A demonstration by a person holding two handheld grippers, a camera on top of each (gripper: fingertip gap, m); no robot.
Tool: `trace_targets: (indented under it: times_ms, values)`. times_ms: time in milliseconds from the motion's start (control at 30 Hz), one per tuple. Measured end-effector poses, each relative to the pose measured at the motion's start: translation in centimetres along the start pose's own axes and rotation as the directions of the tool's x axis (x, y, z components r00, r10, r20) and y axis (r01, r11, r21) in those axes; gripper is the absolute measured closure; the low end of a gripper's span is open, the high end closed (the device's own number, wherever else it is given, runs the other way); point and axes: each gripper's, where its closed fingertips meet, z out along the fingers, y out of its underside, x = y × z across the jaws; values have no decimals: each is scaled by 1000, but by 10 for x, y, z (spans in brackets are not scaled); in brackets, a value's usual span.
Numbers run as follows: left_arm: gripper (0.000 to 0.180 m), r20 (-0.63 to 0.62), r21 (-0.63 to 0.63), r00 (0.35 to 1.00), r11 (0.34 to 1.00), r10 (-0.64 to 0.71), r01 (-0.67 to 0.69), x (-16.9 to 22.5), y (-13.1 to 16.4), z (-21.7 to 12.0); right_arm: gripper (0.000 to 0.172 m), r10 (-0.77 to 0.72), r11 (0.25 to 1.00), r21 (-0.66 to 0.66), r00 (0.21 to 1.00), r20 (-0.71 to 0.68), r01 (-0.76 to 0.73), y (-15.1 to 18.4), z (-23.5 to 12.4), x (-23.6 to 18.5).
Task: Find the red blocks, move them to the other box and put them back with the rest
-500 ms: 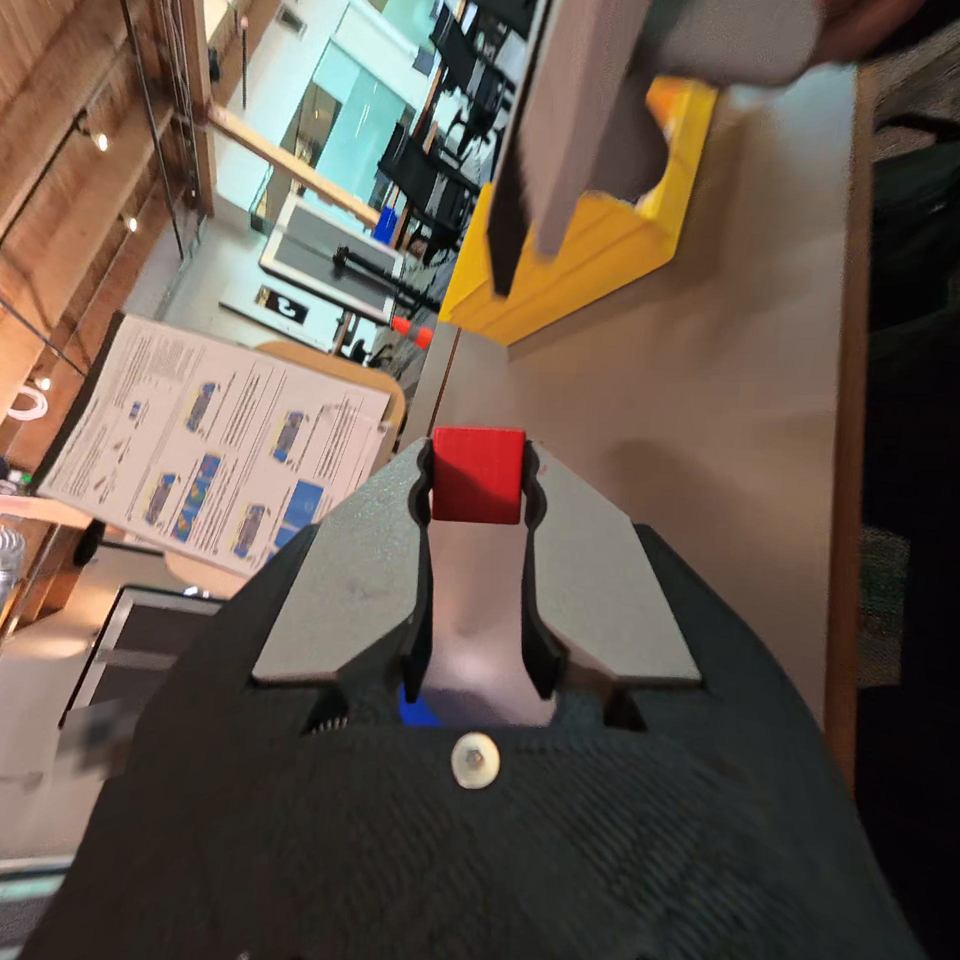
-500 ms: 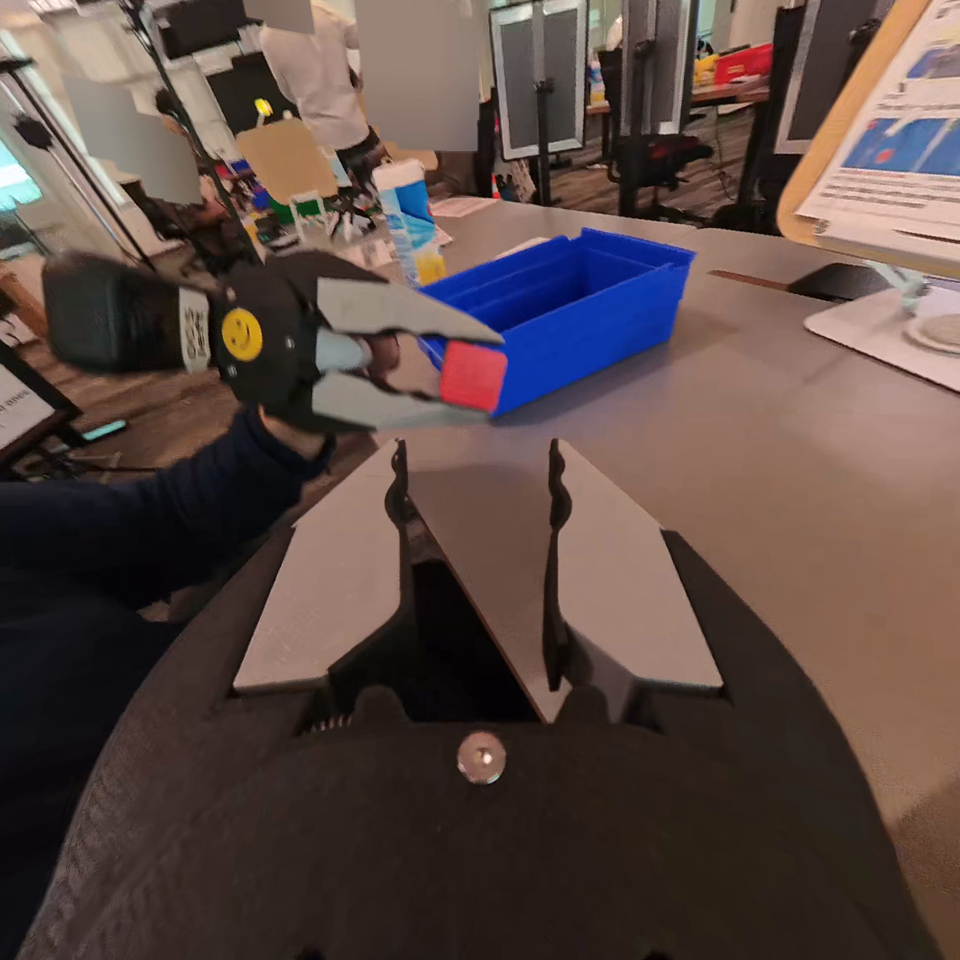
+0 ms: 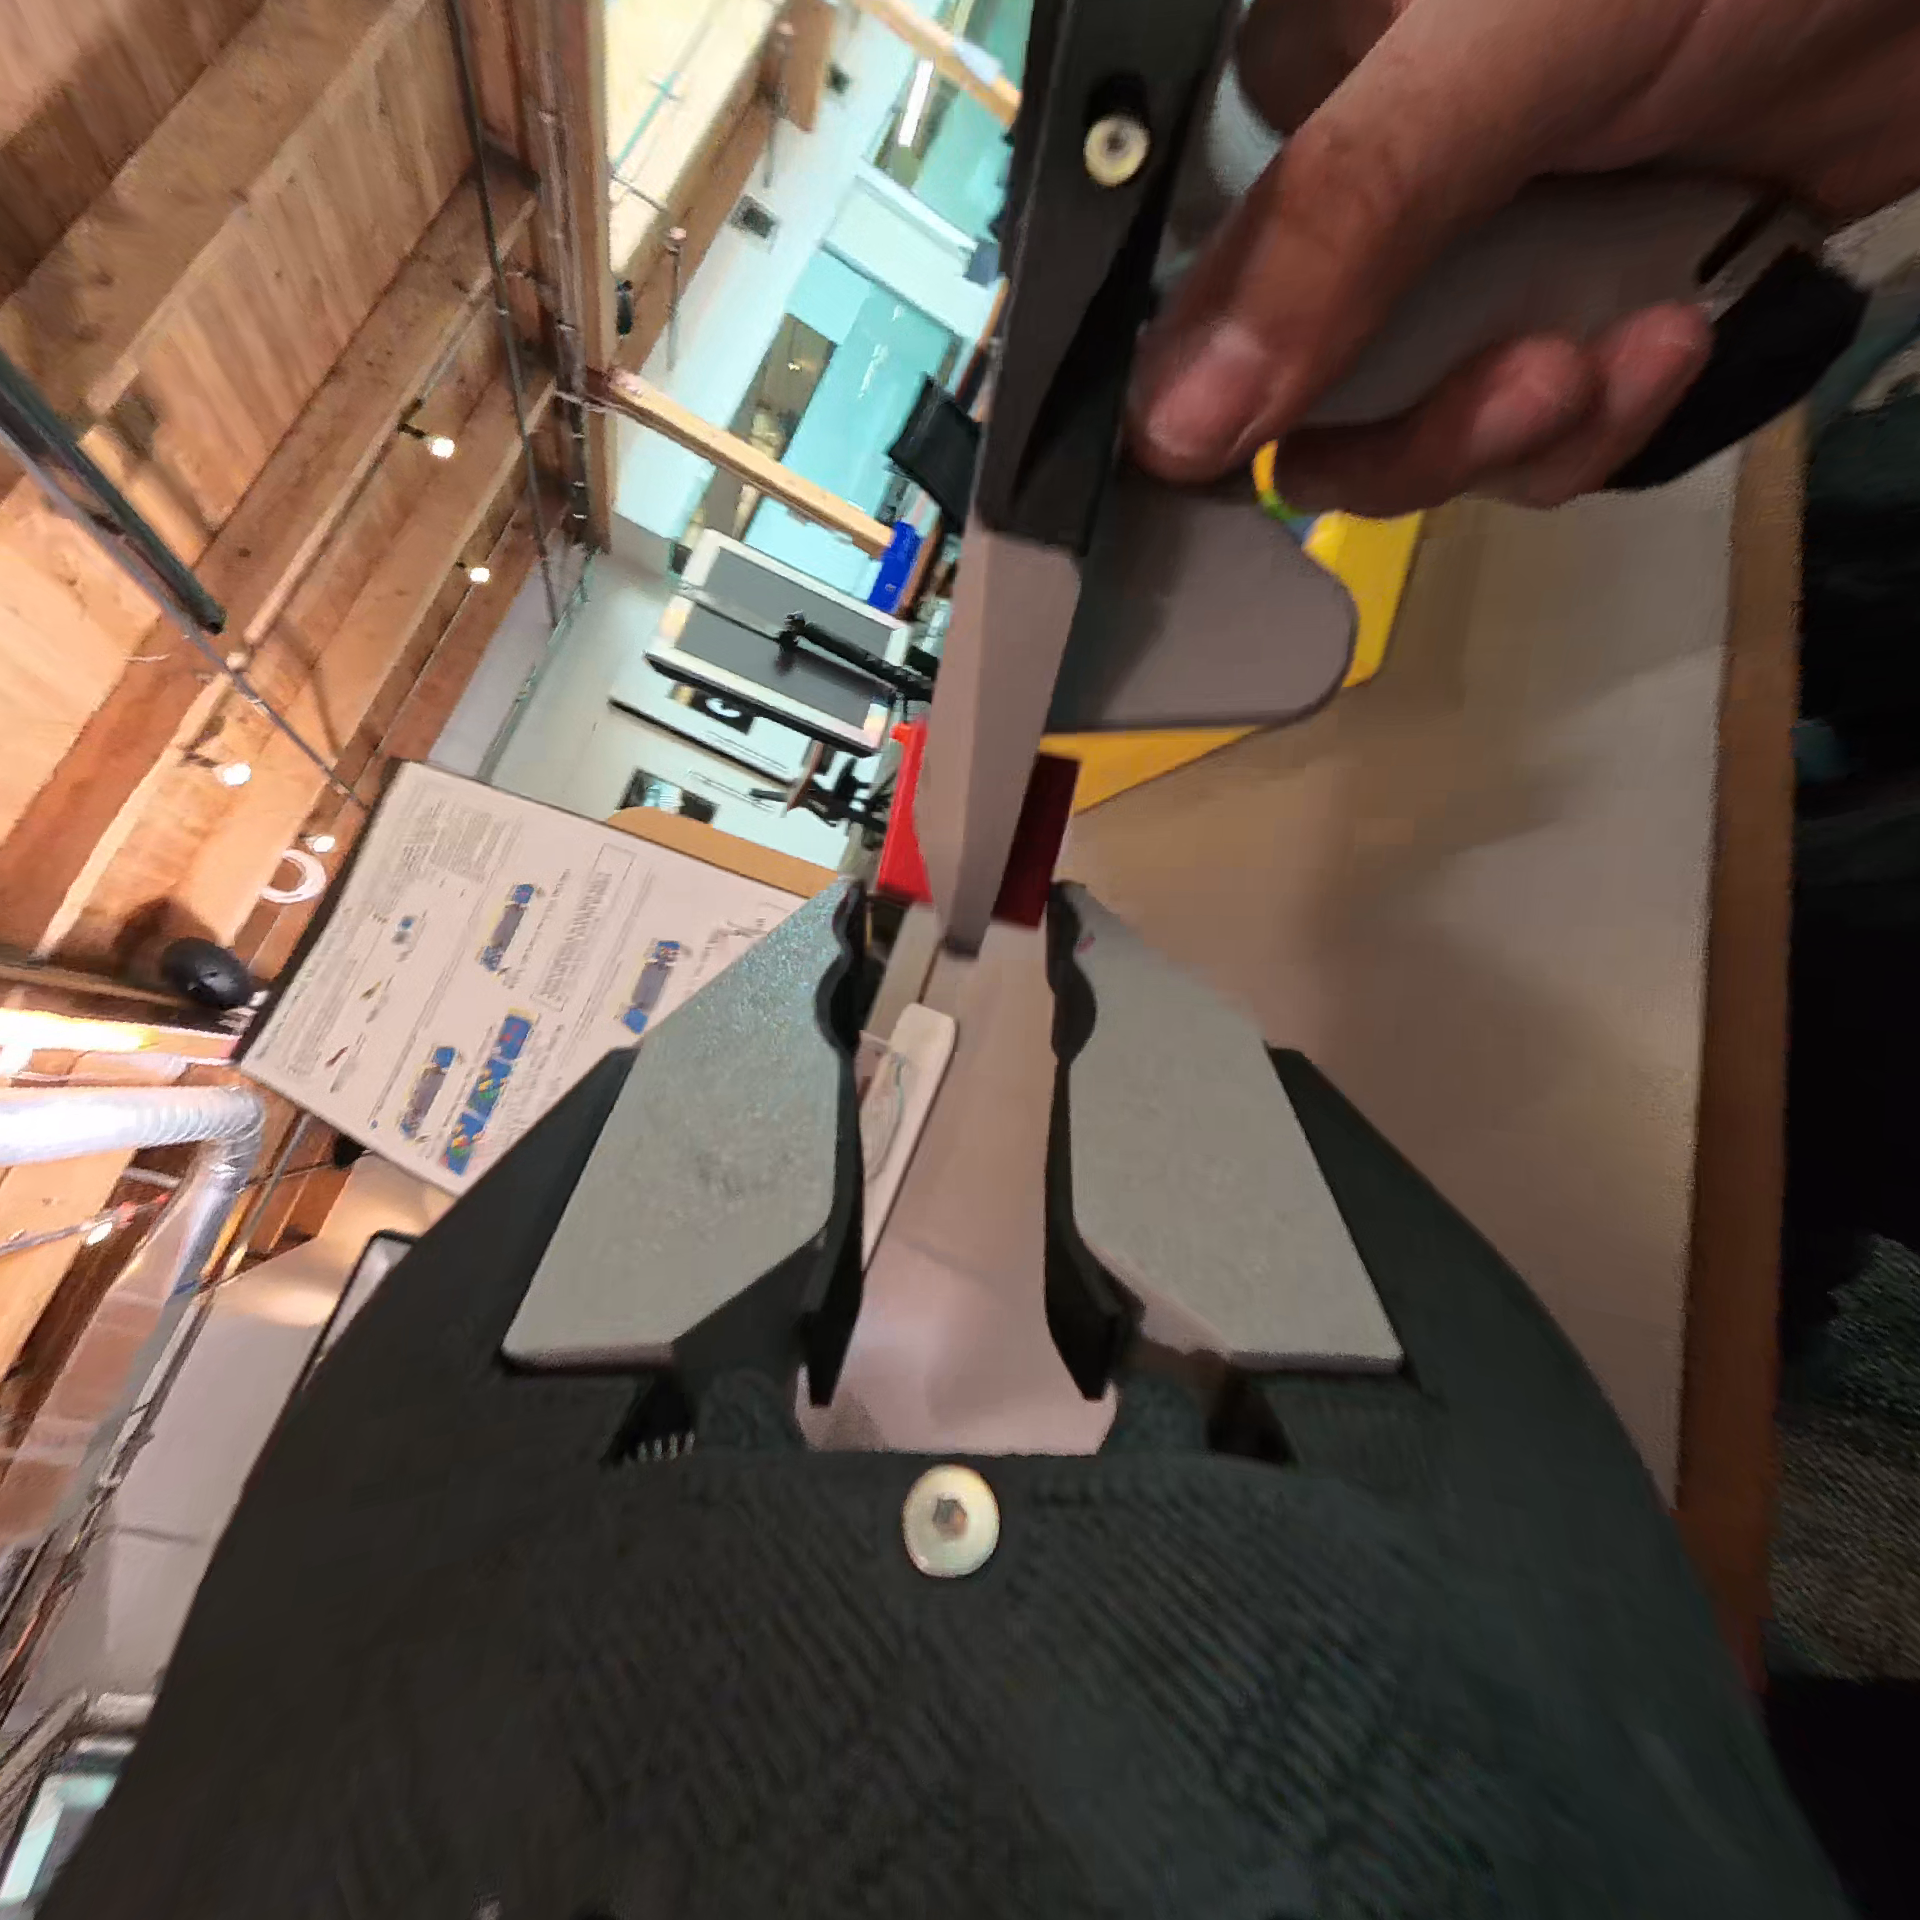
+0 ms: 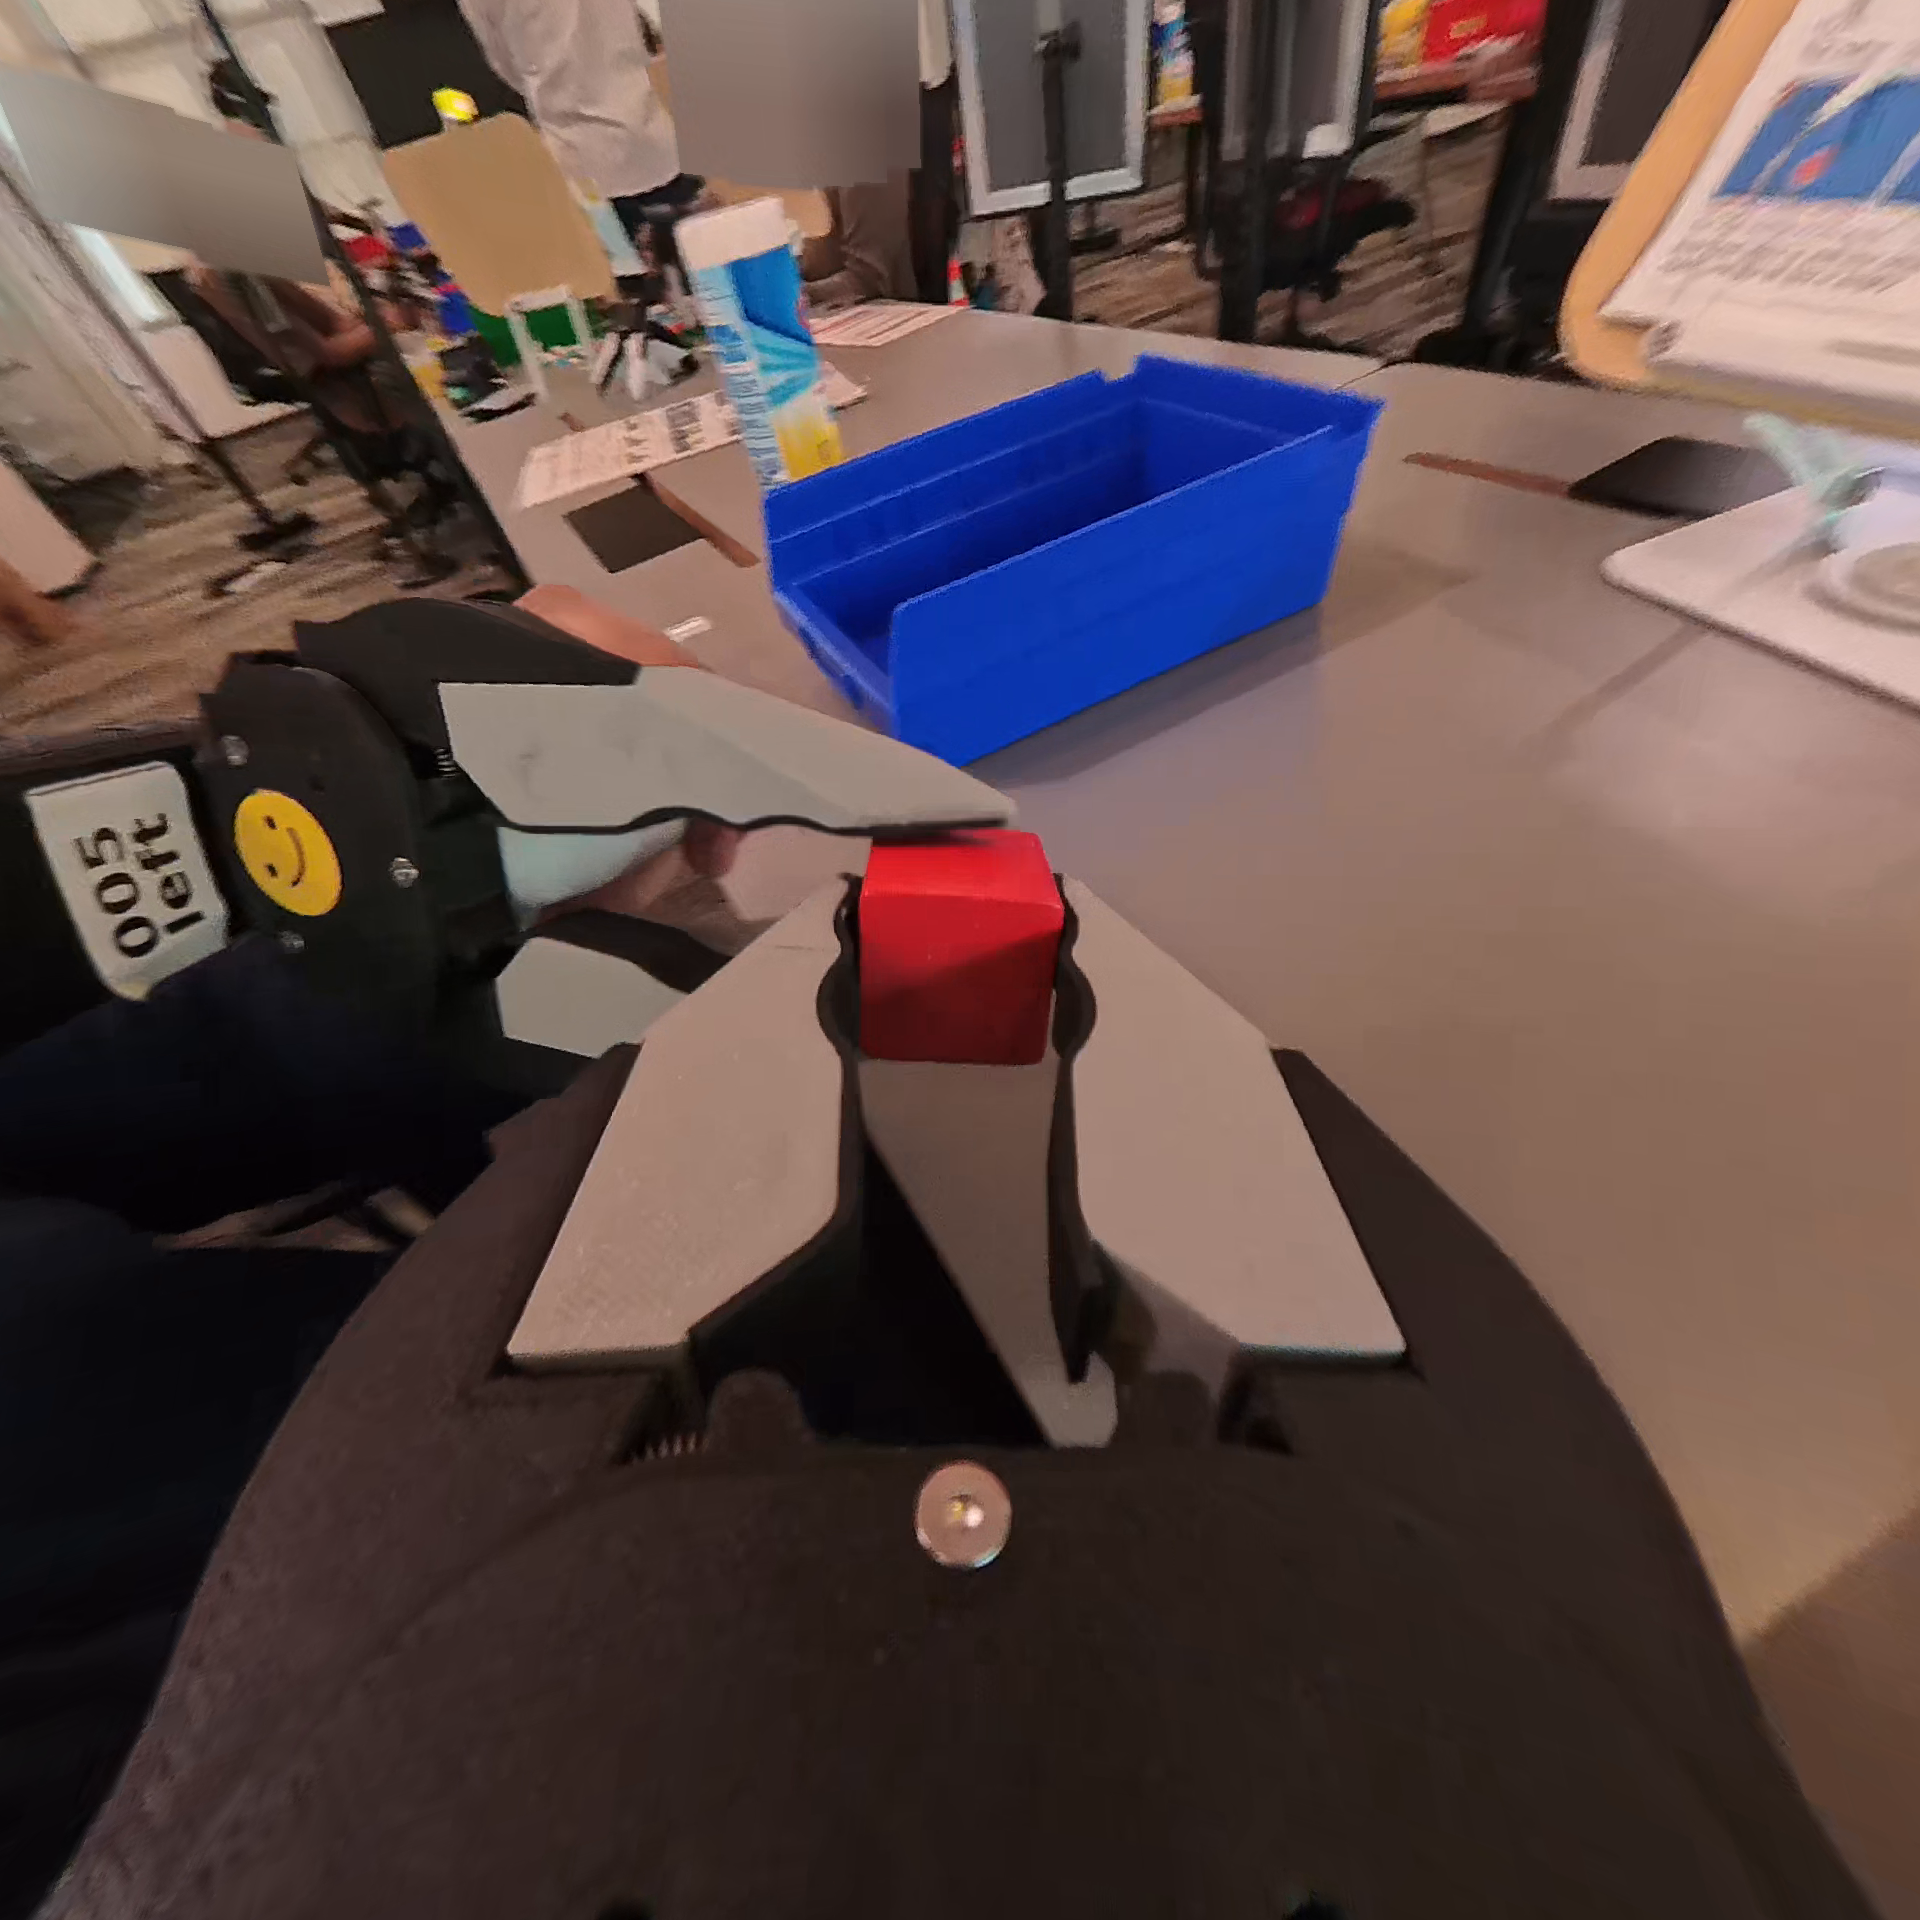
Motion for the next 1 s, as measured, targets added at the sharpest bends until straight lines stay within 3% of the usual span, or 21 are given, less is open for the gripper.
trace_targets:
  times_ms: [33,67,167,233,333,433,500,567,633,700,867,1000]
  values:
    - [155,42,9,999,1000,-8,8,-8,1,-2,140,-23,1000,13,999,-41,23,-5,-7,7]
    - [176,97,16,995,1000,-27,25,-20,3,-6,140,-41,999,28,996,-83,44,-11,-17,15]
    - [180,254,4,951,983,-178,183,-67,21,-22,140,-88,987,105,959,-271,120,-38,-65,48]
    - [180,323,-26,892,939,-316,343,-95,47,-32,141,-110,965,169,892,-439,202,-60,-111,72]
    - [180,326,-26,810,851,-488,524,-114,79,-43,141,-124,918,202,731,-671,341,-81,-179,100]
    - [179,307,8,752,791,-584,611,-123,91,-51,140,-122,925,136,617,-778,354,-76,-211,132]
    - [180,285,30,718,755,-635,655,-124,90,-53,141,-72,938,145,585,-808,315,-64,-216,166]
    - [180,231,43,696,722,-680,691,-118,84,-51,140,7,962,172,611,-792,212,-41,-204,208]
    - [180,186,20,690,704,-700,709,-108,84,-46,99,90,994,112,640,-763,-7,3,-183,249]
    - [177,189,-40,696,703,-692,710,-100,94,-42,112,153,987,80,641,-752,-142,27,-177,266]
    - [162,189,-103,690,685,-698,721,-95,112,-38,110,174,975,223,624,-761,1,-11,-215,251]
    - [158,174,-115,668,658,-724,744,-95,118,-41,110,188,962,273,658,-729,29,-29,-234,228]
